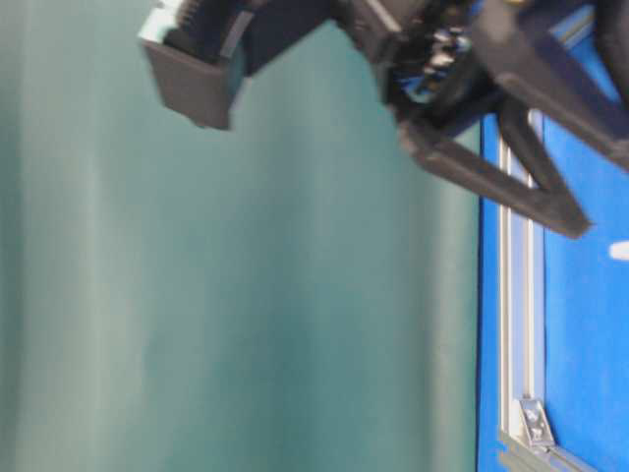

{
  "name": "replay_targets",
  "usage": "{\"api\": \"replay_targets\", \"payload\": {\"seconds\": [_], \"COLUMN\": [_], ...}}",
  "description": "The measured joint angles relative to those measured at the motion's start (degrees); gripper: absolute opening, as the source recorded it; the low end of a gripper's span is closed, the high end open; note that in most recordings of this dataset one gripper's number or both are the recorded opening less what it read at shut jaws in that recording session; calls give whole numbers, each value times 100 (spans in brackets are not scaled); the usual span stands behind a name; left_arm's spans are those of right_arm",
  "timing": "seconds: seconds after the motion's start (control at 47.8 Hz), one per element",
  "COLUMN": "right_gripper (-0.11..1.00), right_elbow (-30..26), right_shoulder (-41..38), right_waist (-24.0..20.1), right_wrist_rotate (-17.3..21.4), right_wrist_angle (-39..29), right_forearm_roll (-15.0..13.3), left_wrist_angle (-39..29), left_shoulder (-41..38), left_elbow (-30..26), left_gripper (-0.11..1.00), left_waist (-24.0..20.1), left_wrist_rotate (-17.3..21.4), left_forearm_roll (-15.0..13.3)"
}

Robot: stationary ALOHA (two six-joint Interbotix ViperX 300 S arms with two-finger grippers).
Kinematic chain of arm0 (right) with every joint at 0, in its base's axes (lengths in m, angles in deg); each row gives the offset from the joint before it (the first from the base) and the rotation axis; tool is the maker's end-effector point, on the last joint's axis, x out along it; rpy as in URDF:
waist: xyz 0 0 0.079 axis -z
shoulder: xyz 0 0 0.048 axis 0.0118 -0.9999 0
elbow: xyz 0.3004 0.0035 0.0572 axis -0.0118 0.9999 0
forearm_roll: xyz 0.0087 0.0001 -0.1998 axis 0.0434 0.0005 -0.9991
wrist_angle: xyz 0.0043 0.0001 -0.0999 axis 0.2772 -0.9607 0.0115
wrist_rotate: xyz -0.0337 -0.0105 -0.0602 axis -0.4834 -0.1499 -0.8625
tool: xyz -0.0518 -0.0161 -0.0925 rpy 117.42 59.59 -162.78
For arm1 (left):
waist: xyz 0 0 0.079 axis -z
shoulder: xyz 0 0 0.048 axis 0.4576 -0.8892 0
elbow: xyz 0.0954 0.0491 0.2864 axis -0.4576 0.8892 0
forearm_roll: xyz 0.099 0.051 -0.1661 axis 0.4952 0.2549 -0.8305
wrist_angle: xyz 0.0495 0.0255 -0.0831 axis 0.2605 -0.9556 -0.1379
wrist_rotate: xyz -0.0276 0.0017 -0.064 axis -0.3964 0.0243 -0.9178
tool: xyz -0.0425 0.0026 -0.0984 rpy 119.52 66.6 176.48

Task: Insert the wire through the string loop located in the center.
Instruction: 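Pull the cable leftward through the loop with the left gripper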

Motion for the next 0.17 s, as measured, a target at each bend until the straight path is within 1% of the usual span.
{"api": "replay_targets", "payload": {"seconds": [0.167], "right_gripper": [87], "right_elbow": [0], "right_shoulder": [360], "right_waist": [-9], "right_wrist_rotate": [-26], "right_wrist_angle": [-237], "right_forearm_roll": [0], "left_wrist_angle": [-26], "left_shoulder": [105], "left_elbow": [-176], "left_gripper": [80], "left_waist": [-9], "left_wrist_rotate": [176], "left_forearm_roll": [9]}}
